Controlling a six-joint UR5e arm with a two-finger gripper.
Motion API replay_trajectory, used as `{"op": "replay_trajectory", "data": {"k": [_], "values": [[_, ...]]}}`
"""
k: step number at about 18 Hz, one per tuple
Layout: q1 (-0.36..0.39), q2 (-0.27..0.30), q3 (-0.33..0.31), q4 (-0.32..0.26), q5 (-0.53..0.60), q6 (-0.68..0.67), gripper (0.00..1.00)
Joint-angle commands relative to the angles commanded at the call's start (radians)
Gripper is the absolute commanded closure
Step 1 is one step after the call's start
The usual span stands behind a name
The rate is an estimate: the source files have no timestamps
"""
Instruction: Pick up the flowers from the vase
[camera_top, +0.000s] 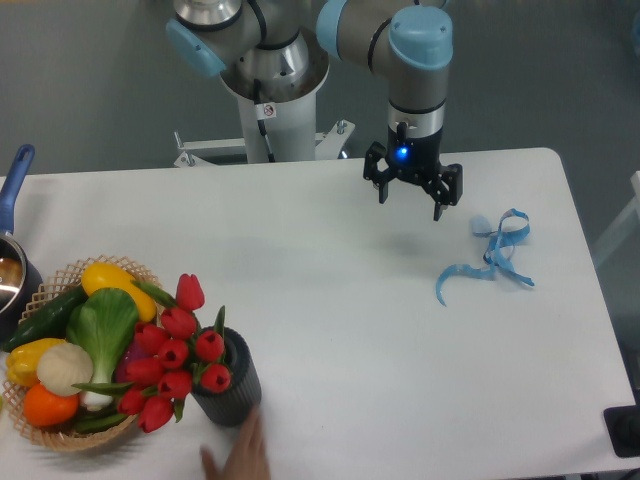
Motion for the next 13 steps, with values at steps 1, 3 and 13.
{"op": "replay_trajectory", "data": {"k": [1, 3, 13], "values": [[0.000, 0.000, 0.000, 0.000, 0.006, 0.000, 0.00], [0.000, -0.002, 0.002, 0.003, 0.011, -0.002, 0.00], [0.012, -0.008, 0.021, 0.091, -0.386, -0.035, 0.00]]}}
